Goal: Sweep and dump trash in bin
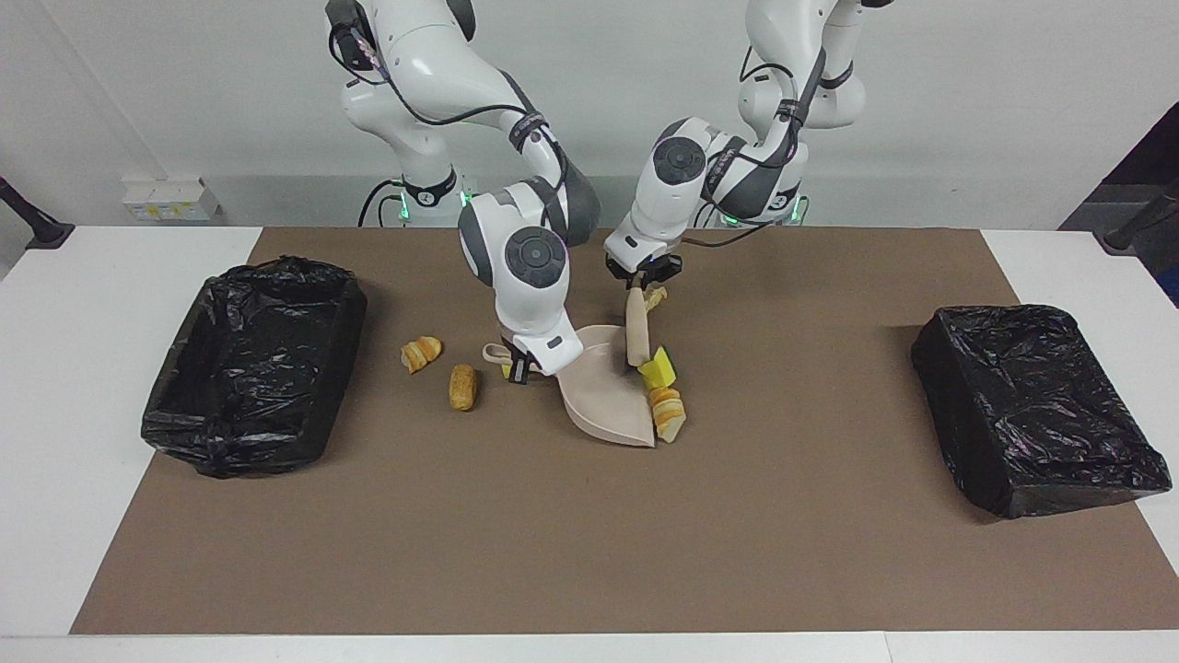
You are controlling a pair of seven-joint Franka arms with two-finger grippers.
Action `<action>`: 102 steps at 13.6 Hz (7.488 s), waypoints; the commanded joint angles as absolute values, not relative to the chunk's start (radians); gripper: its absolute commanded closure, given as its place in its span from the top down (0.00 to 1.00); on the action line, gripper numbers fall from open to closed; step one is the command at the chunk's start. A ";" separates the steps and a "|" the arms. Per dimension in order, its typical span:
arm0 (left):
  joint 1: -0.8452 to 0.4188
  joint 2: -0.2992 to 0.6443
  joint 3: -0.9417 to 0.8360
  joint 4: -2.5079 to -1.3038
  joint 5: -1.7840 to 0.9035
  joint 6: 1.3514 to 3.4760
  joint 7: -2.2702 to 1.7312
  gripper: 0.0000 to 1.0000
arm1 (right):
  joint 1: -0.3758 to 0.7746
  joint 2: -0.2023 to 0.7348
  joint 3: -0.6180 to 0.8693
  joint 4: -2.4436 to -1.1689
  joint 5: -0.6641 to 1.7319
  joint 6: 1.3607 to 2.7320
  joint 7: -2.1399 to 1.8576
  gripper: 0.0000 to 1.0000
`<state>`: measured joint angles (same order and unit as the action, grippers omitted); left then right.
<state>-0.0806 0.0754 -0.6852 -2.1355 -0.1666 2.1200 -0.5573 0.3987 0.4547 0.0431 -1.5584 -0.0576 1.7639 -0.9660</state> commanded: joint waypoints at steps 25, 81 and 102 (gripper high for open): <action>-0.038 0.184 -0.374 -2.008 -0.097 2.155 -0.089 0.00 | 0.396 0.410 0.054 -1.654 -0.097 1.802 -1.061 0.00; -0.114 -0.060 -0.597 -2.286 -0.194 2.014 -0.928 0.00 | 0.526 0.164 0.058 -1.986 -0.302 1.790 -0.930 0.00; -0.238 -0.075 -0.603 -2.246 -0.199 2.092 -0.842 0.00 | 0.517 0.164 0.058 -2.011 -0.279 1.832 -0.905 0.00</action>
<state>-0.2246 -0.0694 -0.6137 -2.2596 -0.1938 2.0982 -0.8287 0.5295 0.1925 0.0515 -1.9812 -0.2888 1.8093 -0.9199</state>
